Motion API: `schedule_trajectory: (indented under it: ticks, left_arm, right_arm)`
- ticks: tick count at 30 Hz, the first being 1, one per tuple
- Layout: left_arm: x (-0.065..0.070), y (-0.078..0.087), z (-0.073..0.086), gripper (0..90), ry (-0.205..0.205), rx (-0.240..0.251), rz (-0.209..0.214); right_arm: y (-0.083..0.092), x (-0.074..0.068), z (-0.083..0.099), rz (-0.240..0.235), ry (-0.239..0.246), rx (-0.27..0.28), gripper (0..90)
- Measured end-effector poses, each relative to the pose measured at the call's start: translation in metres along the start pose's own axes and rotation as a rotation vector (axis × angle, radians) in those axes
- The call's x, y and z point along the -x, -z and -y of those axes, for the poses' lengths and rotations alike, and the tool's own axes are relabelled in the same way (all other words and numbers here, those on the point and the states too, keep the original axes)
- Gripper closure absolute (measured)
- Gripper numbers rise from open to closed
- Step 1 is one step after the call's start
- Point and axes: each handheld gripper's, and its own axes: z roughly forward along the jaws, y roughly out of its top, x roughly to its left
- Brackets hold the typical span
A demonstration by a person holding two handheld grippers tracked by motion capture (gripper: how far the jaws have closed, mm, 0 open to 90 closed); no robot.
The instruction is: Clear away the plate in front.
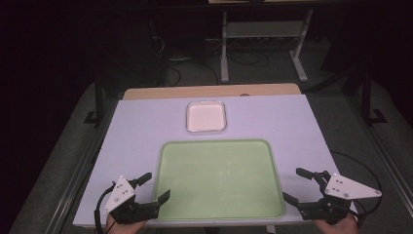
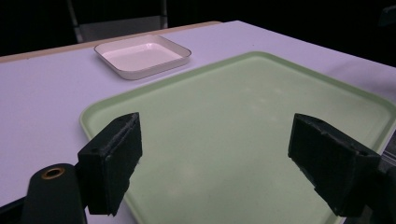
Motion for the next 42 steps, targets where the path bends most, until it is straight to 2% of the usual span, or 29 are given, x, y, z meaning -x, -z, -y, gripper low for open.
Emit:
schedule_trajectory:
  ticks: [4, 8, 19, 24, 32, 42]
  left_arm:
    - [0.000, -0.002, 0.001, 17.1, -0.009, -0.018, -0.011]
    - [0.000, -0.004, 0.001, 17.1, -0.005, -0.017, -0.008]
    - [0.004, -0.005, 0.000, 17.1, -0.032, -0.025, -0.019]
    - [0.007, -0.005, -0.004, 17.1, -0.026, -0.021, -0.013]
    - [0.006, -0.009, -0.005, 17.1, -0.021, -0.026, -0.005]
    - [-0.002, -0.020, -0.023, 17.6, -0.002, -0.023, 0.024]
  right_arm:
    - [-0.001, -0.001, 0.000, -0.007, -0.003, 0.000, 13.8]
    - [-0.002, -0.001, -0.001, -0.006, -0.005, 0.002, 13.7]
    - [-0.003, -0.005, 0.000, -0.016, 0.004, -0.001, 13.7]
    - [-0.004, -0.007, -0.001, -0.020, 0.012, -0.004, 13.8]
    - [-0.002, -0.005, -0.001, -0.003, -0.003, 0.005, 13.7]
    - [0.005, -0.002, 0.001, 0.026, -0.016, 0.020, 13.7]
